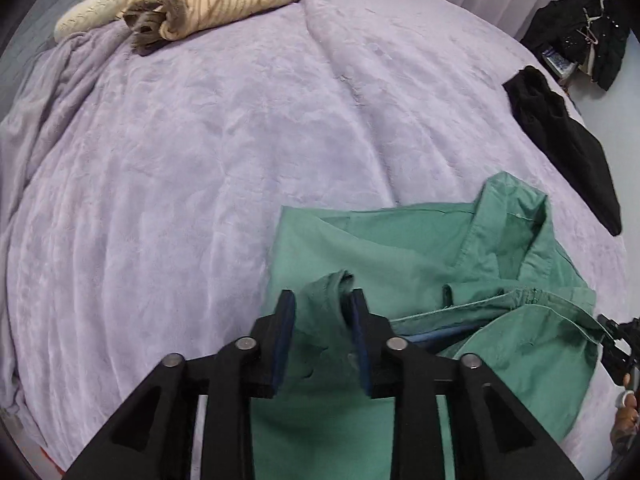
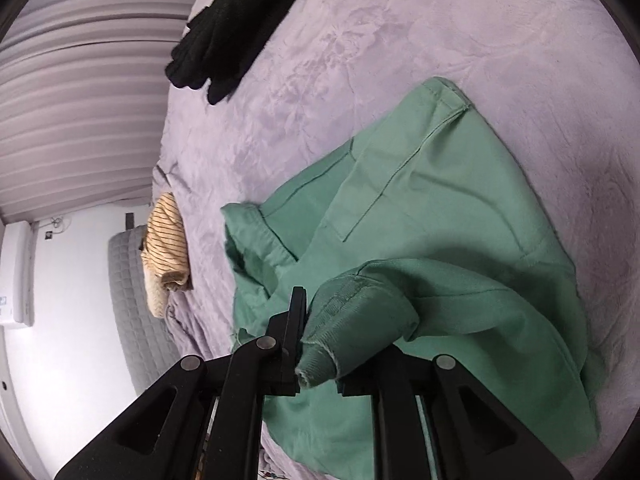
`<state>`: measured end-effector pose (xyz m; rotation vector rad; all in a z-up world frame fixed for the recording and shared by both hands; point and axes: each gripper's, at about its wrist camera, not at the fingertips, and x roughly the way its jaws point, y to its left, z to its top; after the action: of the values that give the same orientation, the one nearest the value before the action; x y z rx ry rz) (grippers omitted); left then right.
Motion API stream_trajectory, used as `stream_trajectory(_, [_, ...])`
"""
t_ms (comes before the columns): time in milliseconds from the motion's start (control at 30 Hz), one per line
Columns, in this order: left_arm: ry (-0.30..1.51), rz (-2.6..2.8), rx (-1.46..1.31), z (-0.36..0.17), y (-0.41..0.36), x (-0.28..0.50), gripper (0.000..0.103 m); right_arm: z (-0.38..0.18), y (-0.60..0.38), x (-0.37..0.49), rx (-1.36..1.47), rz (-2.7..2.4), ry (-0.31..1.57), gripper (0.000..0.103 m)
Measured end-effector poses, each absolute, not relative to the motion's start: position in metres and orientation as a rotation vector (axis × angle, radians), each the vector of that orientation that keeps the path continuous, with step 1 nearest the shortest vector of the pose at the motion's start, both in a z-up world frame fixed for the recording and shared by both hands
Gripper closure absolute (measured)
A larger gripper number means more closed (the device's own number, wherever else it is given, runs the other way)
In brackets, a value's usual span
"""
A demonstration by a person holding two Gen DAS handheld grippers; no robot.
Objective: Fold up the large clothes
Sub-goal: 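Lift the hem with both grippers and fold it over toward the collar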
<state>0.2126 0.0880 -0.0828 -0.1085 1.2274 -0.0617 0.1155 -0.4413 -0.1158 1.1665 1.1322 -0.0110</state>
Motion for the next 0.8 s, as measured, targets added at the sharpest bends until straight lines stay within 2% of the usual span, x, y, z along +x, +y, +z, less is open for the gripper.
stream_trajectory(33, [1.208, -0.032, -0.091, -0.080, 0.091, 0.212, 0.042, -0.117, -0.440, 0.119, 1.138, -0.021, 1.158, 0.082])
stream_trajectory(67, [1.189, -0.021, -0.081, -0.078, 0.094, 0.212, 0.024, -0.114, -0.439, 0.121, 1.108, -0.024, 1.166, 0.066])
stream_trajectory(100, [1.178, -0.028, -0.078, -0.076, 0.096, 0.211, 0.022, -0.109, -0.439, 0.120, 1.086, -0.014, 1.149, 0.037])
stream_trajectory(133, [1.177, -0.043, -0.075, -0.077, 0.098, 0.211, 0.022, -0.101, -0.441, 0.118, 1.067, -0.008, 1.128, 0.027])
stream_trajectory(233, [1.207, -0.057, -0.038, -0.086, 0.100, 0.211, 0.022, -0.080, -0.448, 0.116, 0.942, -0.033, 1.098, 0.024])
stream_trajectory(367, [1.288, -0.077, -0.028, -0.115, 0.095, 0.211, 0.022, -0.085, -0.453, 0.122, 0.726, -0.137, 1.198, 0.024])
stream_trajectory(433, [1.324, -0.087, -0.024, -0.130, 0.088, 0.208, 0.022, -0.099, -0.450, 0.124, 0.667, -0.147, 1.248, 0.027])
stream_trajectory(467, [1.340, -0.095, -0.018, -0.137, 0.084, 0.207, 0.022, -0.106, -0.447, 0.125, 0.633, -0.154, 1.276, 0.036])
stream_trajectory(500, [1.348, -0.105, -0.014, -0.141, 0.080, 0.206, 0.022, -0.114, -0.442, 0.127, 0.592, -0.153, 1.309, 0.064])
stream_trajectory(533, [1.351, -0.118, -0.010, -0.145, 0.075, 0.207, 0.022, -0.119, -0.434, 0.127, 0.546, -0.147, 1.333, 0.083])
stream_trajectory(567, [1.351, -0.132, -0.007, -0.148, 0.071, 0.208, 0.023, -0.120, -0.429, 0.126, 0.513, -0.130, 1.336, 0.095])
stream_trajectory(633, [1.352, -0.155, 0.006, -0.154, 0.062, 0.211, 0.056, -0.112, -0.415, 0.125, 0.405, -0.112, 1.320, 0.095])
stream_trajectory(667, [1.367, -0.136, 0.034, -0.159, 0.059, 0.213, 0.095, -0.109, -0.410, 0.125, 0.363, -0.105, 1.319, 0.096])
stream_trajectory(800, [1.266, -0.121, -0.026, -0.133, 0.069, 0.210, 0.096, -0.076, -0.406, 0.119, 0.303, -0.103, 1.239, 0.098])
